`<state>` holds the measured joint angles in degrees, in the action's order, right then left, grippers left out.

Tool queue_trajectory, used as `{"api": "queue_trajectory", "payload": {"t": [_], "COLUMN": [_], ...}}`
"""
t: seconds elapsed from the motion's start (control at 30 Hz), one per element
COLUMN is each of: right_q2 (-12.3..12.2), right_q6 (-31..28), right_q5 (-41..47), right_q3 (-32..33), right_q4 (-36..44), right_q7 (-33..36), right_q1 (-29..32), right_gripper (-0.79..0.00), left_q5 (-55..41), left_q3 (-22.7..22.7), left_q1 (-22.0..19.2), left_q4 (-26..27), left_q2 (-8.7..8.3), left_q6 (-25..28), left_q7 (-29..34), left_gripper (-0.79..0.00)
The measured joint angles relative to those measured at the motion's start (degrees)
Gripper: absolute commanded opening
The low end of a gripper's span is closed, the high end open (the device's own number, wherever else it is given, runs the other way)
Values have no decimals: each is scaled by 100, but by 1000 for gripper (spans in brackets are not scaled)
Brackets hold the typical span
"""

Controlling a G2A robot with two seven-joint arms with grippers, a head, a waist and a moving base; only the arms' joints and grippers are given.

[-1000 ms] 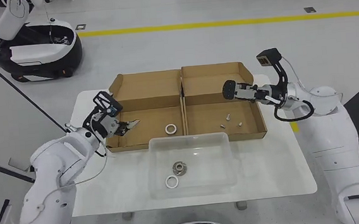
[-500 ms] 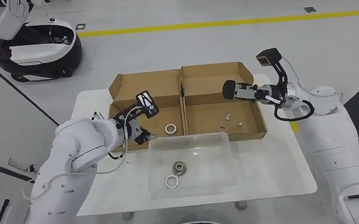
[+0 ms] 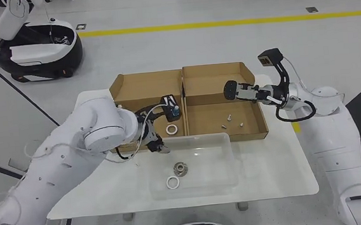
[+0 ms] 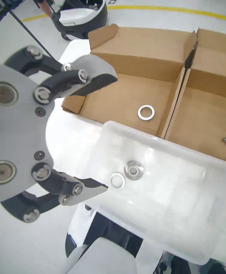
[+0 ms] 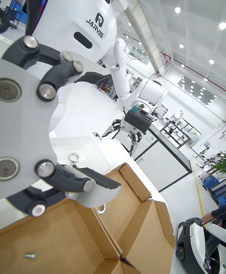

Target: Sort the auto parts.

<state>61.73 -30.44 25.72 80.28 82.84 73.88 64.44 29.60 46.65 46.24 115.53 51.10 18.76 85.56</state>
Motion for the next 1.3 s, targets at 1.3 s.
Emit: {"api": "queue_trajectory", "payload": {"t": [1.3], "right_q2": [0], "right_q6": [0], "right_q5": [0], "right_q3": [0], "right_q4": [0], "right_q7": [0], "right_q1": [0], "right_gripper": [0], "left_q5": [63], "left_q3": [-2751], "left_q1": [-1058], "left_q4": [-1586], "left_q2": [497], "left_q6": [484], "left_q7": [-783], "left_gripper": [0]}}
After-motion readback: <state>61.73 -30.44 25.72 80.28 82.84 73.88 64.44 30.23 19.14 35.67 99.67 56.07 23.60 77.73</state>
